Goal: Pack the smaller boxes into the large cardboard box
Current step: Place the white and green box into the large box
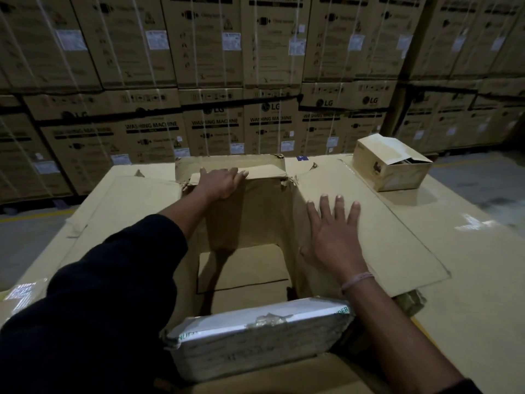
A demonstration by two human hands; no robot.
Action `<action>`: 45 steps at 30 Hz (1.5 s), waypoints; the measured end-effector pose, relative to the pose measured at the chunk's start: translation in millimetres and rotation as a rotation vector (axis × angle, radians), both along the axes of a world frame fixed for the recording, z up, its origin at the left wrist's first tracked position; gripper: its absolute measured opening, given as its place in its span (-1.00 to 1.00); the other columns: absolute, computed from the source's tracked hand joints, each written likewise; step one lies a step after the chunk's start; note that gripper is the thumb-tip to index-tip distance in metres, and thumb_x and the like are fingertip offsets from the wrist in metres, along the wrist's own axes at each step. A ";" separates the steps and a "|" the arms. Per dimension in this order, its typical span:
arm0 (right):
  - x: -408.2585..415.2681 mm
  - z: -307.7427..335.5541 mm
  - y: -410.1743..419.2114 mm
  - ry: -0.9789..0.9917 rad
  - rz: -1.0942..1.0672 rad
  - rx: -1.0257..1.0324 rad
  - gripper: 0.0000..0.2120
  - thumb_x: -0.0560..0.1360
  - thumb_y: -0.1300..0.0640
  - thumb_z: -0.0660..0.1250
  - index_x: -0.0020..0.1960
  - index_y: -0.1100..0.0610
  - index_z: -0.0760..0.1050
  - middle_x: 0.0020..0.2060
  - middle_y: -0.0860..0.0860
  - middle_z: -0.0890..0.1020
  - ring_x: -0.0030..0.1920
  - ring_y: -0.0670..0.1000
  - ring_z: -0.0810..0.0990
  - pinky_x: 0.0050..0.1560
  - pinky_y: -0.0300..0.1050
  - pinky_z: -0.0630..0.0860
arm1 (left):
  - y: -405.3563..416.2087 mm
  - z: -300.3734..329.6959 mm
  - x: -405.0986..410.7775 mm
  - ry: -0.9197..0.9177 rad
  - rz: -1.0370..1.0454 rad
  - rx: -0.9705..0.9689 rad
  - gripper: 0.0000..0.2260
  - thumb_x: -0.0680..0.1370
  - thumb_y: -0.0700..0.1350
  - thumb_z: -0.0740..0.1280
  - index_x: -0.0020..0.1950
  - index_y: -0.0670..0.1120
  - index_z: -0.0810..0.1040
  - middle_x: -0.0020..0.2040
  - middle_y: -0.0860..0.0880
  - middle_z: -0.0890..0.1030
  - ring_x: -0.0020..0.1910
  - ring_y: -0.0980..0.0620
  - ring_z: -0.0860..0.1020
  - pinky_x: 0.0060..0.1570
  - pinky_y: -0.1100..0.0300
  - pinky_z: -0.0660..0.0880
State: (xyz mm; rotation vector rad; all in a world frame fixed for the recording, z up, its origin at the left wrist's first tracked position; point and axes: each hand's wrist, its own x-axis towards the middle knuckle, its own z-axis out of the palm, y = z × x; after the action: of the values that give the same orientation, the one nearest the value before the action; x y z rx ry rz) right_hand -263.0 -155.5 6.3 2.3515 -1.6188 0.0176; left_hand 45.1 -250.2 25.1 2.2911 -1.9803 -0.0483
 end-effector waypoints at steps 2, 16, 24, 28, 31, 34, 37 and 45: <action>-0.5 -0.5 -0.8 -0.002 -0.006 0.002 -0.04 0.53 -0.33 0.29 0.70 0.07 -0.08 0.67 0.19 -0.02 0.64 0.38 -0.11 0.53 0.50 -0.12 | 6.7 3.4 -0.1 -0.024 -0.021 0.023 -0.42 0.71 0.28 -0.11 0.64 0.04 0.23 0.59 -0.14 0.35 0.55 -0.22 0.32 0.52 -0.38 0.07; 30.0 26.5 49.3 -0.155 0.421 0.343 -0.63 0.60 -0.19 0.33 0.16 0.09 0.64 0.03 0.07 0.66 0.09 0.14 0.62 0.00 0.00 0.56 | 119.1 25.8 -13.3 -0.195 -0.153 0.246 -0.27 0.64 0.31 0.19 0.69 0.14 -0.07 0.68 -0.14 0.07 0.64 -0.22 0.12 0.54 -0.30 0.17; 42.8 13.4 71.6 -0.049 0.189 0.851 -0.33 0.34 -0.52 0.18 0.09 -0.03 0.65 0.11 -0.03 0.68 0.08 0.04 0.64 0.22 0.08 0.54 | 191.7 10.9 23.7 -0.153 -0.114 0.117 -0.34 0.67 0.31 0.08 0.70 0.12 -0.04 0.70 -0.13 0.01 0.67 -0.17 -0.06 0.52 -0.41 -0.18; 29.9 48.8 80.8 -0.398 0.331 0.303 -0.72 0.63 -0.10 0.29 -0.10 0.08 0.52 -0.17 0.03 0.61 -0.12 0.12 0.58 -0.23 -0.06 0.39 | 212.2 12.7 49.0 0.005 -0.077 0.014 -0.39 0.70 0.27 0.00 0.70 0.02 0.05 0.69 -0.12 0.09 0.67 -0.14 0.02 0.59 -0.24 -0.12; 19.7 101.7 104.3 -0.532 0.374 0.023 -0.73 0.66 -0.03 0.29 -0.10 0.13 0.52 -0.19 0.09 0.57 -0.16 0.14 0.53 -0.20 0.00 0.40 | 215.7 9.9 49.8 -0.095 -0.092 0.036 -0.42 0.71 0.21 0.01 0.70 0.02 0.08 0.69 -0.13 0.08 0.66 -0.16 0.03 0.60 -0.20 -0.07; -1.4 154.2 137.4 -0.573 0.296 0.103 -0.57 0.69 -0.16 0.21 -0.09 0.13 0.65 -0.30 0.07 0.62 -0.24 0.11 0.60 -0.28 -0.06 0.40 | 215.7 9.8 43.8 -0.119 -0.083 0.055 -0.38 0.68 0.28 0.07 0.68 0.04 0.14 0.69 -0.14 0.07 0.66 -0.17 0.02 0.60 -0.24 -0.08; -18.8 177.8 162.7 -0.495 0.117 0.739 -0.58 0.68 -0.21 0.19 0.09 0.10 0.64 -0.22 0.13 0.75 -0.20 0.12 0.76 -0.23 -0.03 0.63 | 221.4 9.4 36.5 -0.122 -0.043 0.052 -0.36 0.66 0.34 0.04 0.67 0.03 0.19 0.68 -0.17 0.06 0.66 -0.18 0.00 0.59 -0.25 -0.08; -8.3 21.1 201.4 -0.278 0.148 0.284 -0.19 0.56 -0.54 -0.17 0.36 -0.08 0.57 0.26 0.08 0.64 0.36 0.16 0.53 0.53 0.35 0.05 | 262.6 1.4 8.2 -0.116 -0.032 0.024 -0.33 0.66 0.35 -0.01 0.69 0.03 0.09 0.69 -0.15 0.03 0.67 -0.15 -0.03 0.59 -0.24 -0.09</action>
State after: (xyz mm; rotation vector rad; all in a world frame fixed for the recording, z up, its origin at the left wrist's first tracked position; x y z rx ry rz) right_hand -271.3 45.9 27.4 2.7889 -1.6559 0.1627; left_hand 53.2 12.4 26.4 2.3265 -2.0830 0.0590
